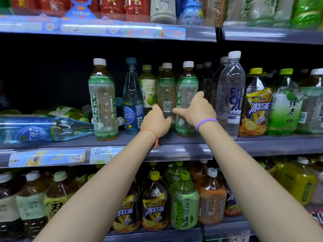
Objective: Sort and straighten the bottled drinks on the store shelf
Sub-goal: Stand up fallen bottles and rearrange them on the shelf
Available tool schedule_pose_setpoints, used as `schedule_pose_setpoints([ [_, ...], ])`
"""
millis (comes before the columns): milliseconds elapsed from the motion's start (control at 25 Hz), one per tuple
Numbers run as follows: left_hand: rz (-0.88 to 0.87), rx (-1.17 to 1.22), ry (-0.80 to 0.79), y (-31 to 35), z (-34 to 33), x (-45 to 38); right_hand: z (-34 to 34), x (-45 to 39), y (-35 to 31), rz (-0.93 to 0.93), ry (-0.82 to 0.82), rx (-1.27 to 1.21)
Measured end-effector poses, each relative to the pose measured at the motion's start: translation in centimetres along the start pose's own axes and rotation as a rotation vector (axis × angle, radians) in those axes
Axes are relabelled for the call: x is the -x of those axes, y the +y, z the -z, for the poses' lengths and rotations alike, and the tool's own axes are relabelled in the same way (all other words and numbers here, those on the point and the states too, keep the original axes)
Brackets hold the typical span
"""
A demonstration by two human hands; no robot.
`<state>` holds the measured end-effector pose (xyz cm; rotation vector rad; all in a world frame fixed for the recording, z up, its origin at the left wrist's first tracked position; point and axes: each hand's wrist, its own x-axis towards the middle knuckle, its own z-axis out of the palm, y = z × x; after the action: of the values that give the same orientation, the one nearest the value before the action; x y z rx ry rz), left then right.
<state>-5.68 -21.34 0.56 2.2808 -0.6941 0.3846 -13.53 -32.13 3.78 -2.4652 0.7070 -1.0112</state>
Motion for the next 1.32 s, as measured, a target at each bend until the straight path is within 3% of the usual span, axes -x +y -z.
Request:
schedule_pose_setpoints([
  [200, -0.027, 0.094, -0.031, -0.1, 0.8, 0.6, -0.8, -0.7, 1.0, -0.119, -0.041, -0.012],
  [240, -0.117, 0.060, 0.075, 0.0, 1.1, 1.3, -1.1, -0.5, 1.0, -0.113, -0.018, 0.047],
  [320, -0.334, -0.098, 0.502, -0.6, 1.2, 2.4, -1.9, 0.4, 0.3, -0.023, 0.174, 0.144],
  [360, -0.354, -0.165, 0.652, -0.8, 1.4, 2.7, -2.3, 1.1, -0.4, 0.055, 0.291, 0.148],
  [400, -0.294, -0.177, 0.690, -1.0, 1.6, 2.9, -2.5, 1.7, -1.3, 0.124, 0.366, 0.112],
  [520, 0.104, 0.110, 0.409, -1.7, 2.2, 2.0, -3.2, 2.0, -3.1, 0.124, 0.236, 0.012],
  [640, 0.312, 0.285, 0.331, -2.4, 2.9, 0.9, -3.4, 1.2, -2.6, 0.014, 0.026, 0.037],
  [760, 0.269, 0.303, 0.298, -2.9, 3.6, 0.6, -3.3, 1.1, -2.1, -0.009, 0.009, 0.034],
  [1080, 0.124, 0.288, 0.082, -1.3, 1.8, 1.5, -2.8, 2.4, -0.9, 0.013, 0.158, 0.101],
  [1320, 0.146, 0.262, -0.013, -0.4, 1.4, 0.9, -2.5, 0.4, -0.1, -0.106, -0.131, -0.183],
])
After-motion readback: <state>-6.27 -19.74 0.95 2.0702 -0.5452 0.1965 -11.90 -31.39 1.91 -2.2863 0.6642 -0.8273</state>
